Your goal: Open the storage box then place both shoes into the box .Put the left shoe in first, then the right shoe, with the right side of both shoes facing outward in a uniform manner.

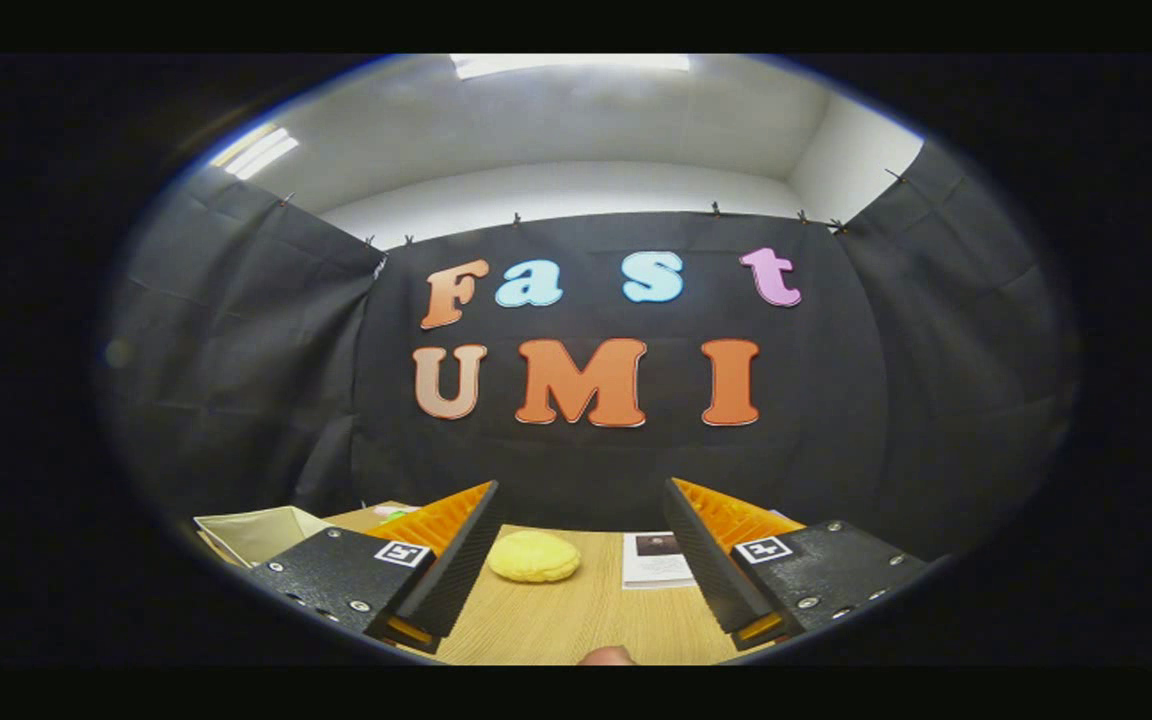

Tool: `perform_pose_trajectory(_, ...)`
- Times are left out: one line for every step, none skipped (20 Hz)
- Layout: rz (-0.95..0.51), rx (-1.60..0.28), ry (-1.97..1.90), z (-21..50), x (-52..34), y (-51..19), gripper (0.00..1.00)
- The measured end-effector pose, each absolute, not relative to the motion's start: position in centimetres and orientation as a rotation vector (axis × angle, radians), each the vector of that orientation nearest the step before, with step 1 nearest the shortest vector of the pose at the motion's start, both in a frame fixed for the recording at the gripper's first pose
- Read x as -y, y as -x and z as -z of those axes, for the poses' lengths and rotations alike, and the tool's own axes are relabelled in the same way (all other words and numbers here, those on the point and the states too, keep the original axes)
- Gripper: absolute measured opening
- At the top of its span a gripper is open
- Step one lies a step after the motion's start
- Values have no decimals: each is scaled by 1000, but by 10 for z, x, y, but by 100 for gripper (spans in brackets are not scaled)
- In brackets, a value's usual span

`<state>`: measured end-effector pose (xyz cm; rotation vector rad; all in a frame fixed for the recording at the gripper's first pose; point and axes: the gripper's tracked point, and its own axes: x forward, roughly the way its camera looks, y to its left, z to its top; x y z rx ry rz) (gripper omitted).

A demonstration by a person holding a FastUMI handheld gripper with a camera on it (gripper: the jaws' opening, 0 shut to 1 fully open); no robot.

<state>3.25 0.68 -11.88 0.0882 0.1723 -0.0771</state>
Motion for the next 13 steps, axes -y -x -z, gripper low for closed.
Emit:
perform_pose_trajectory(72, -165, -90, 118, -8, -32, 95)
perform_pose_trajectory(69, -158, -90, 111, -2, -28, 95)
perform_pose_trajectory(68, -151, -87, 111, -2, -29, 95)
perform_pose_trajectory(69, -143, -82, 110, -3, -30, 95)
perform_pose_trajectory(72, -137, -77, 109, -3, -29, 95)
perform_pose_trajectory(74, -136, -73, 108, -3, -30, 95)
perform_pose_trajectory(74, -136, -72, 108, -3, -29, 95)
perform_pose_trajectory(75, -139, -74, 108, -3, -29, 95)
perform_pose_trajectory(76, -140, -78, 108, -2, -28, 95)
perform_pose_trajectory(77, -139, -80, 108, -1, -28, 95)
perform_pose_trajectory(79, -136, -83, 107, 0, -28, 95)
perform_pose_trajectory(80, -131, -84, 105, 1, -28, 95)
perform_pose_trajectory(82, -125, -84, 103, 2, -27, 95)
